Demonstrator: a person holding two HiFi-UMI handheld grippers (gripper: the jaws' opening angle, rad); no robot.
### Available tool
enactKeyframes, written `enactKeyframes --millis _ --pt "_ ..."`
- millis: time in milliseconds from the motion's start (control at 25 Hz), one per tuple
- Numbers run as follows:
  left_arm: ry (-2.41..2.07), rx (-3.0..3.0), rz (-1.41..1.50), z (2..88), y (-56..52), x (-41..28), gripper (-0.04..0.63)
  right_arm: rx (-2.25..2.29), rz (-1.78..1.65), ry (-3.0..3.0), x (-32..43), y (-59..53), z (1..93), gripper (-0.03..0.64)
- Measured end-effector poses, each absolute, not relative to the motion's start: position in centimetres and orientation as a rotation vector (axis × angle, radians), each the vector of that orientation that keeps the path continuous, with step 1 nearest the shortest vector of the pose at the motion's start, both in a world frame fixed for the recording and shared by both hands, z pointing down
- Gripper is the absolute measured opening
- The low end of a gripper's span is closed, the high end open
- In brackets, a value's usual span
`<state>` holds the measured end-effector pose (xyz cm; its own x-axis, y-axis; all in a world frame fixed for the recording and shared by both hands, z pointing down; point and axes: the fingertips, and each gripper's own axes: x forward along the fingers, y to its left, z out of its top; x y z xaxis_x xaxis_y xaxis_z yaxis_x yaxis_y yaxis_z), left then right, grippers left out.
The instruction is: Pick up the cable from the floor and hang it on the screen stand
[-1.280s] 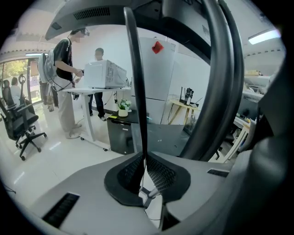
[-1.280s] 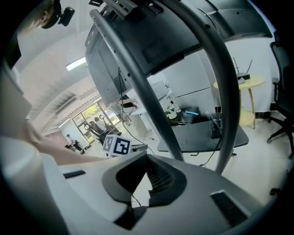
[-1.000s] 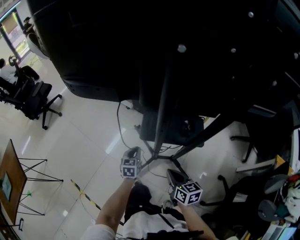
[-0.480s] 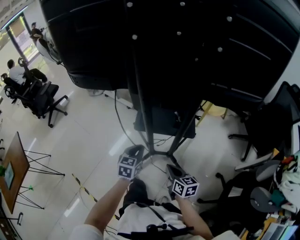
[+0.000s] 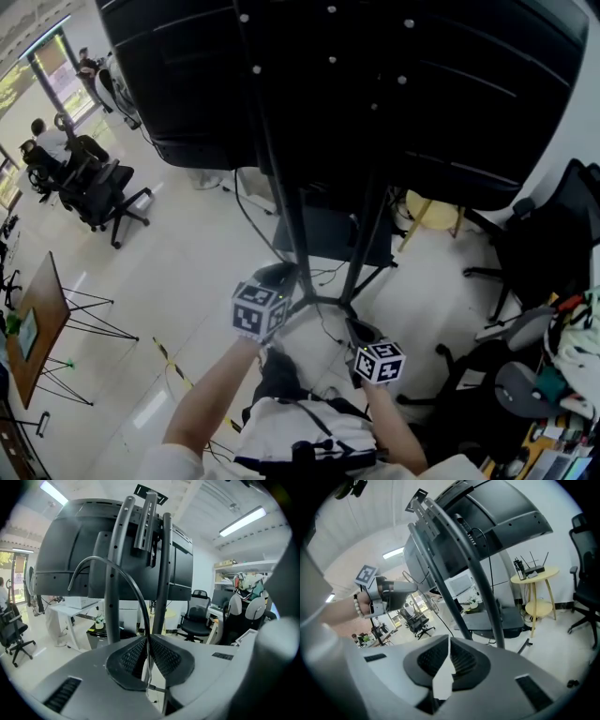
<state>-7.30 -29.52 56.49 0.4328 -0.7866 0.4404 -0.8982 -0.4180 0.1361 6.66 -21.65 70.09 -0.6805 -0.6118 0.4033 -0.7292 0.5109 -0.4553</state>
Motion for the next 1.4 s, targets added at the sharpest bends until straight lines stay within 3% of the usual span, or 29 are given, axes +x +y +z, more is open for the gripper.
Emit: enactKeyframes --millis 560,760,920,1400 --pt "-1.335 2.504 0.291 43.7 -26.2 -4.9 0.017 1.09 0.64 -2.681 6.9 -19.4 67.4 0.049" --pt "-1.36 2.541 0.246 38.4 -26.3 -6.1 0.017 1.058 0.53 -2.736 4.9 -19.5 64.9 0.086" --pt "-1.403 2.559 0.2 34.3 -26.5 -7.7 0.017 1.002 0.477 -2.768 2.7 -19.8 63.5 0.186" --pt "-1.48 2.662 0.221 24.4 -25.4 -10.1 0.018 0.886 0.435 -2.701 -1.6 -20.1 67.4 0.219"
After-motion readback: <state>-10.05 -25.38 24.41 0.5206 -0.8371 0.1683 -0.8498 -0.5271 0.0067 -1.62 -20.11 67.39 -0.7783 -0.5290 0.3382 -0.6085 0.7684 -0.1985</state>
